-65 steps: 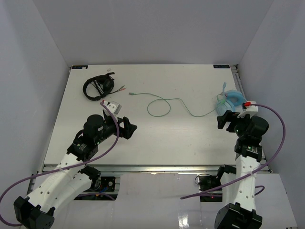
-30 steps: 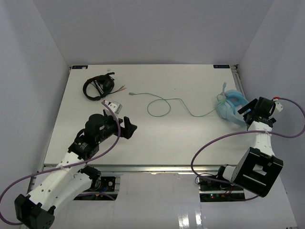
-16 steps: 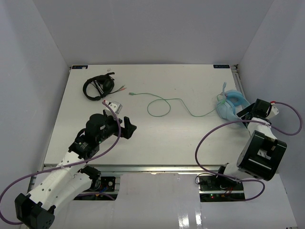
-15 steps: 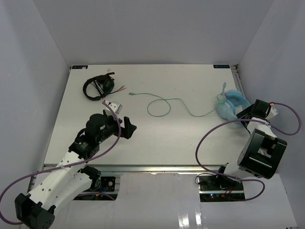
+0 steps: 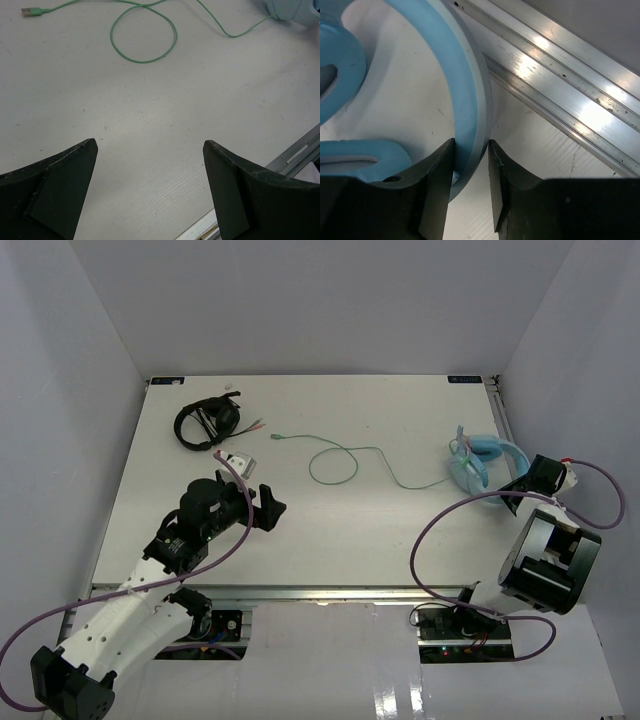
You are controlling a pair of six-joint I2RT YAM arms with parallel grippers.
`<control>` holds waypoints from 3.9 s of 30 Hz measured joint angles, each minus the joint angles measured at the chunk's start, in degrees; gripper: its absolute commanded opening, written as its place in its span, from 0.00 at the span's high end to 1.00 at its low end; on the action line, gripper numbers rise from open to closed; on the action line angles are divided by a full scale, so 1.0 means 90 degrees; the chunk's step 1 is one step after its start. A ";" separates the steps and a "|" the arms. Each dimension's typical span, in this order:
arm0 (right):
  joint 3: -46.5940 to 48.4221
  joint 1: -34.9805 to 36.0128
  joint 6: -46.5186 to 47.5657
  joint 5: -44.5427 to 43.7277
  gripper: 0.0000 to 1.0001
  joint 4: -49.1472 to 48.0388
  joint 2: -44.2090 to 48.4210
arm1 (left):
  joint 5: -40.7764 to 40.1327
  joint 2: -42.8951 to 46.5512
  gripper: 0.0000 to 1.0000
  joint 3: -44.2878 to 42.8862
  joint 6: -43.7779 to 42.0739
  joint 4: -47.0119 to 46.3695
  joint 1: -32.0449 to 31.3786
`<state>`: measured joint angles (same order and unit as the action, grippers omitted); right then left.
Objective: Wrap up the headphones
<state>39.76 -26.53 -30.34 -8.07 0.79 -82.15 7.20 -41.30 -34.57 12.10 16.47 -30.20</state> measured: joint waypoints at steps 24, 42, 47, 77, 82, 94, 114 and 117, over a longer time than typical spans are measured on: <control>-0.0346 0.1982 0.1356 0.1705 0.65 -0.0060 0.0371 | -0.0018 0.0251 0.02 -0.0005 0.0024 0.0004 0.0000; 0.0685 0.2305 0.3897 0.3174 0.14 0.0112 -0.0809 | -0.0012 0.0253 0.02 -0.0005 0.0024 0.0002 0.0000; 0.1867 0.2297 0.4716 0.3707 0.14 0.0590 -0.1735 | -0.0012 0.0253 0.02 -0.0005 0.0024 0.0002 -0.0001; 0.3085 0.2377 0.6085 0.3503 0.68 0.2158 -0.2808 | 0.0153 0.0333 0.02 -0.0007 0.0024 -0.0020 -0.0002; 0.3133 0.2377 0.6079 0.3491 0.81 0.2235 -0.2863 | 0.0294 0.0297 0.02 -0.0007 0.0067 -0.0088 -0.0002; 0.2535 0.2378 0.5438 0.3595 0.92 0.2341 -0.1853 | 0.1144 -0.0518 0.02 -0.0004 0.0384 -0.0244 -0.0006; 0.1706 0.2363 0.2237 0.3817 0.92 0.2742 0.2042 | -0.1433 -0.2476 0.02 -0.0976 0.0483 -0.1260 -0.5218; 0.1748 0.2331 0.2043 0.3924 0.92 0.2937 0.2246 | -0.2005 -0.2701 0.02 -0.0848 0.0106 -0.1432 -0.5322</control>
<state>55.49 -5.55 -11.96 27.25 27.22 -61.93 -10.84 -65.61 -42.20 13.05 3.59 -78.09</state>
